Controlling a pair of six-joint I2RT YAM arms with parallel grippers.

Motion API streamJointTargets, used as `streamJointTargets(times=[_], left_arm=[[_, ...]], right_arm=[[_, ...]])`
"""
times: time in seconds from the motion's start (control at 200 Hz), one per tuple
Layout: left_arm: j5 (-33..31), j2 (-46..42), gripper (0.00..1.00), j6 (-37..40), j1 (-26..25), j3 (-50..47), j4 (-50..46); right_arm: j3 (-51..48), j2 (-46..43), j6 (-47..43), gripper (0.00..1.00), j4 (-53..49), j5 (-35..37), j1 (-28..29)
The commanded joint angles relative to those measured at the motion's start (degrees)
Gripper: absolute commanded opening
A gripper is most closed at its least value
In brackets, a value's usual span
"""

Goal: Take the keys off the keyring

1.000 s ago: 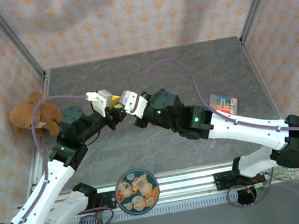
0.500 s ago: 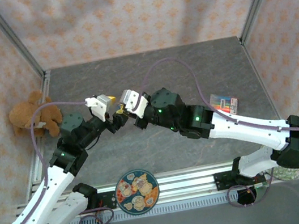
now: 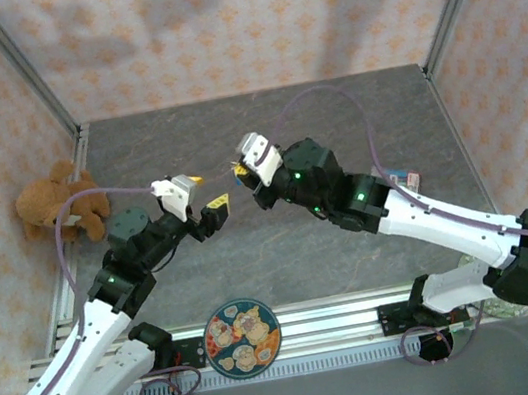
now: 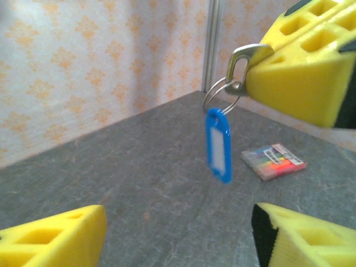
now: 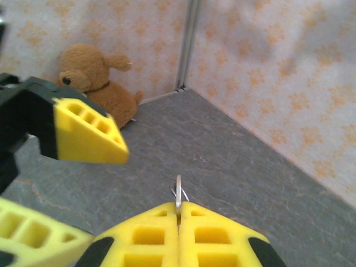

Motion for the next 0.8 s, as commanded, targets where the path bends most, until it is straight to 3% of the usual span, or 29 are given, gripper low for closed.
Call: streamJointTargets(times=[0.0,0.115,0.29,0.526,0.611,0.766,0.796], left_arm=[[-5.04,-1.14,0.79,-4.03,-0.01,-0.34,-0.4],[-6.19,0.71,0.8,-6.86,0.78,0.79,-0.4],[-1.79,4.66,0.78,-10.57,2.65,3.19,1.69],[10.29,7.48,0.75,-8.88,3.85,3.94,6.2],[15.26,7.97,0.81,-8.95,3.89,2.42,10.93],[20.32,9.24,0.82,-5.13,3.85,1.12,15.33],[21.77,9.08,0.88,-3.54,3.85,0.22,17.14]], right_arm=[[-0.12,-1.95,5.2,0.0,-2.67,-2.31,-2.65],[-0.8,-2.07,8.73,0.0,-3.14,-5.76,-5.57],[-0.32,-0.85,12.91,0.0,-5.0,-14.97,-10.19],[-1.91,-1.05,13.27,0.0,-4.64,-25.64,-13.72],[-2.28,-1.01,12.82,0.0,-4.38,-26.4,-14.04],[-2.54,-0.83,12.11,0.0,-2.93,-29.61,-14.13],[-2.56,-0.83,11.82,0.0,-2.81,-30.46,-14.13]])
